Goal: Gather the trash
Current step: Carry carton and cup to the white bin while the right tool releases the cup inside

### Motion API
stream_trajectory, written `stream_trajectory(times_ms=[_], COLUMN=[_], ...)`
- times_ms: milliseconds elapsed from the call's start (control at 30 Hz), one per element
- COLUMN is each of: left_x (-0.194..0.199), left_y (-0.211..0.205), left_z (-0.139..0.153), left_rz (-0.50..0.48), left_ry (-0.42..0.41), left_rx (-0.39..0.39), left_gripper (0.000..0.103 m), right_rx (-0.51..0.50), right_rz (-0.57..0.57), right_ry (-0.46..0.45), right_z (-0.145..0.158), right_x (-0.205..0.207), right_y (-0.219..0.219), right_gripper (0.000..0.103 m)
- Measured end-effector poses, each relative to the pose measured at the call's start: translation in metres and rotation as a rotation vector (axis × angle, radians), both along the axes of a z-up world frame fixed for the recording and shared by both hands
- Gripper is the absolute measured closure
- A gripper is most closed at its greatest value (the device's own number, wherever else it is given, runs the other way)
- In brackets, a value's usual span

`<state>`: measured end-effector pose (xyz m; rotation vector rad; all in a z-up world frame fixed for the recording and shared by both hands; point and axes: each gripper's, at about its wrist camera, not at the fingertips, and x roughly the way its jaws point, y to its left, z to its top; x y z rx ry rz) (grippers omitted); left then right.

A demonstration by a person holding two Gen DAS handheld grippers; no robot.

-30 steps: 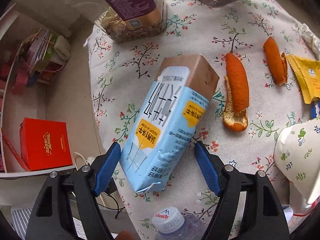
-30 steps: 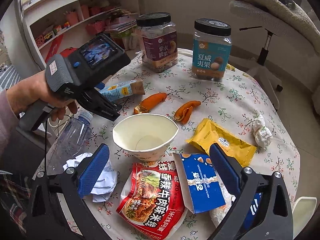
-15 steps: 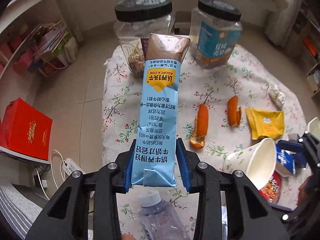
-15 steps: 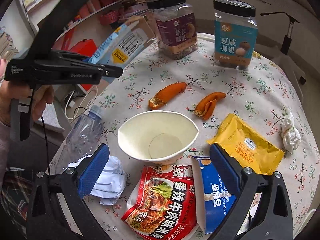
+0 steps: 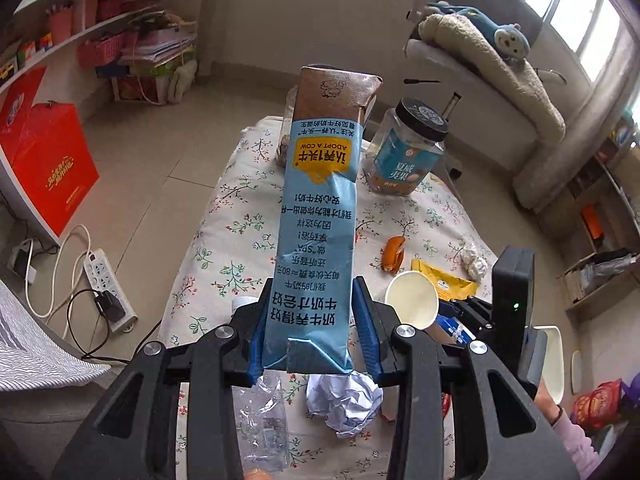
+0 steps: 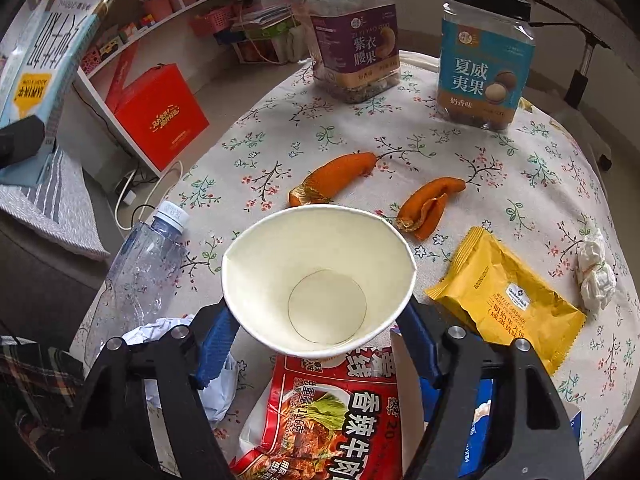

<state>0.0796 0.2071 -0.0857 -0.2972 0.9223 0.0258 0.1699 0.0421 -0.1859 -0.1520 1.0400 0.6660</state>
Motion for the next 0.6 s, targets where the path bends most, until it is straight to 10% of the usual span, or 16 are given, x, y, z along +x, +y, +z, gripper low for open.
stream_trajectory(times_ms=[600], left_x=[-0.008], left_y=[-0.069], left_z=[0.023], left_rz=[-0.07], left_ry=[-0.147], left_rx=[0.118], left_gripper=[0.065], right_rx=[0.093], right_rz=[-0.288], right_ry=[-0.185], right_z=[0.082], right_x=[-0.026], right_y=[-0.075], right_gripper=[0.044])
